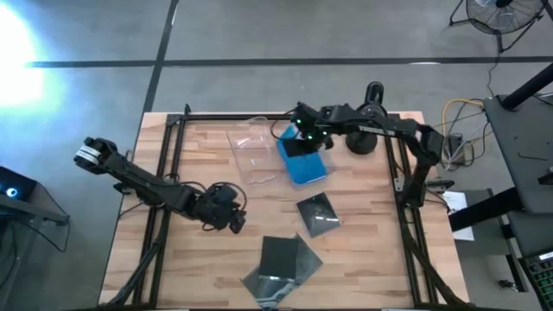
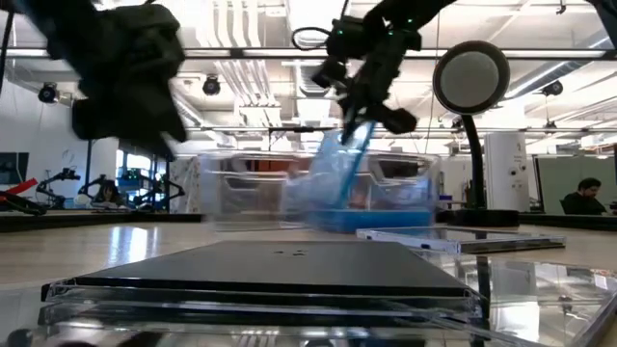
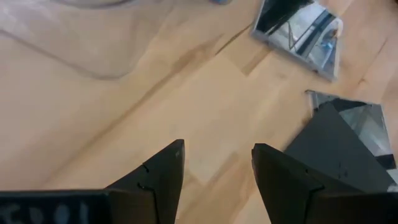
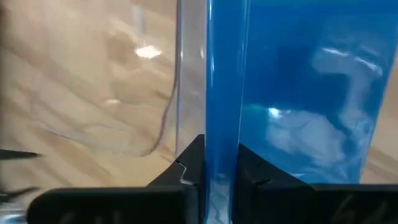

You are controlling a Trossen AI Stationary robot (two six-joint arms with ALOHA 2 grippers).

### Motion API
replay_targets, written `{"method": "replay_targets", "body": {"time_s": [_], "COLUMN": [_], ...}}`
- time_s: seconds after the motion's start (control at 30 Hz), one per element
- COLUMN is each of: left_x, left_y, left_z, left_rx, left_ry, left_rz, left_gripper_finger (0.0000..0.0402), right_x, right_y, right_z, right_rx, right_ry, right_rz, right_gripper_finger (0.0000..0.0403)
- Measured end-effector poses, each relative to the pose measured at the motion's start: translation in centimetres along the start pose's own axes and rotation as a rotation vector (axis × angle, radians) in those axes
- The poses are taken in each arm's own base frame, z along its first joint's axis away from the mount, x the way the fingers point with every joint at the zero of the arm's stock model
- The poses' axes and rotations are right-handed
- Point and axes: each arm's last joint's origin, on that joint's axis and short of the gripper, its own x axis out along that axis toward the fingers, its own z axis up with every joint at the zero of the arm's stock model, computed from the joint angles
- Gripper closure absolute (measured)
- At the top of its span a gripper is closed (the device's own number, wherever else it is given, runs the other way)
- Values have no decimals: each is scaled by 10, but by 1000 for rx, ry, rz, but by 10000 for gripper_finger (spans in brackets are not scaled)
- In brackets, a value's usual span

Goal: Pick & place jewel cases by type
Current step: Put the blue CD case into the right transparent bin

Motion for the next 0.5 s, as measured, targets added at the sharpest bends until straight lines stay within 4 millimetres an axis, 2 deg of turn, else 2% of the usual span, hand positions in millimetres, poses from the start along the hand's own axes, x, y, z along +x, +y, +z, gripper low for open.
{"method": "replay_targets", "body": {"time_s": [0.13,0.27,0.37,0.5], "left_x": [-7,-11,-12,-12], "left_y": [7,10,9,9], "left_z": [-17,-29,-32,-31], "left_rx": [-55,-74,-70,-62], "left_ry": [-6,-10,-17,-26], "left_rz": [-9,-10,-12,-10], "left_gripper_finger": [232,232,232,232], "right_x": [-6,-7,-8,0], "right_y": [7,1,0,15], "right_z": [11,13,10,7], "right_rx": [79,115,130,132], "right_ry": [-71,-64,-40,-66], "right_rz": [73,36,31,120], "right_gripper_finger": [367,365,364,363]}}
